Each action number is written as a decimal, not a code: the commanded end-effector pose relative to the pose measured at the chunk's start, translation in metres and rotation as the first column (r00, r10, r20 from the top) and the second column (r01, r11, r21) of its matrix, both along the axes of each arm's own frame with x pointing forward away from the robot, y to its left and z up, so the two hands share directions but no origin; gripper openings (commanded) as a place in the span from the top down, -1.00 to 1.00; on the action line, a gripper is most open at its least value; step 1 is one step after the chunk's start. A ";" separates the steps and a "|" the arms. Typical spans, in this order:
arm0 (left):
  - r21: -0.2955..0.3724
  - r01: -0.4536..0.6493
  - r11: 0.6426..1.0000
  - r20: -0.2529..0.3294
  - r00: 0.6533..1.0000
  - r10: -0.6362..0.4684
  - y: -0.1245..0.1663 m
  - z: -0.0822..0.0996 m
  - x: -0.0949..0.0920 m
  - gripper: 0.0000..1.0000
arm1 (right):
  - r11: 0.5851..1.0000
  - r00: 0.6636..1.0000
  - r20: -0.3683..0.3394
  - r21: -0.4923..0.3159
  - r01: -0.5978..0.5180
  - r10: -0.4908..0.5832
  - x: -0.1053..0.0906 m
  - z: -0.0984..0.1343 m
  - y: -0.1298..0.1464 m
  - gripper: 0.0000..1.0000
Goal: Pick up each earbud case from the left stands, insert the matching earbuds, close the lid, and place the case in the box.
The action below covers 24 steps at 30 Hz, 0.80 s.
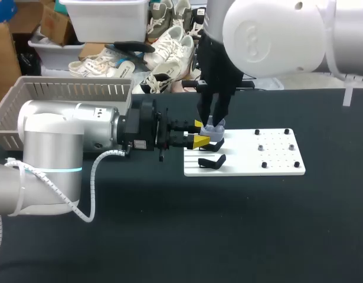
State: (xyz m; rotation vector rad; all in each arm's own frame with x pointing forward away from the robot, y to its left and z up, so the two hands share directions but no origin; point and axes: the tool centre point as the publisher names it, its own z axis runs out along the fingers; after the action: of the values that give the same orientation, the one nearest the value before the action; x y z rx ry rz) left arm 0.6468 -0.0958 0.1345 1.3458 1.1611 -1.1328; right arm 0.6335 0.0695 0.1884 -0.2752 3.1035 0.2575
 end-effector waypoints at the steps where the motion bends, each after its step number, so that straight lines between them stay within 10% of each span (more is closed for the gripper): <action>1: -0.002 -0.002 1.000 0.001 1.000 0.002 0.000 -0.001 0.000 1.00 | 1.000 1.000 -0.007 -0.005 -0.002 0.002 0.001 -0.001 0.000 1.00; 16: -0.002 -0.002 1.000 0.001 1.000 0.002 0.000 -0.001 0.000 1.00 | 0.999 0.999 -0.039 -0.040 -0.023 0.021 0.002 -0.007 0.002 0.98; 20: -0.002 -0.002 1.000 0.001 1.000 0.002 0.000 -0.001 0.000 1.00 | 0.999 0.999 -0.039 -0.047 -0.023 0.021 0.002 -0.006 0.002 0.27; 24: -0.002 -0.002 1.000 0.001 1.000 0.002 0.000 -0.001 0.000 1.00 | 0.999 1.000 -0.016 -0.054 0.003 -0.004 -0.001 0.004 0.001 0.10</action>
State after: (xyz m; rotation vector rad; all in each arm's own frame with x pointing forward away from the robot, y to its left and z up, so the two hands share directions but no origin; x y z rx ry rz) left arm 0.6469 -0.0958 0.1342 1.3459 1.1614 -1.1328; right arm 0.6385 0.0704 0.1850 -0.2817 3.1368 0.1856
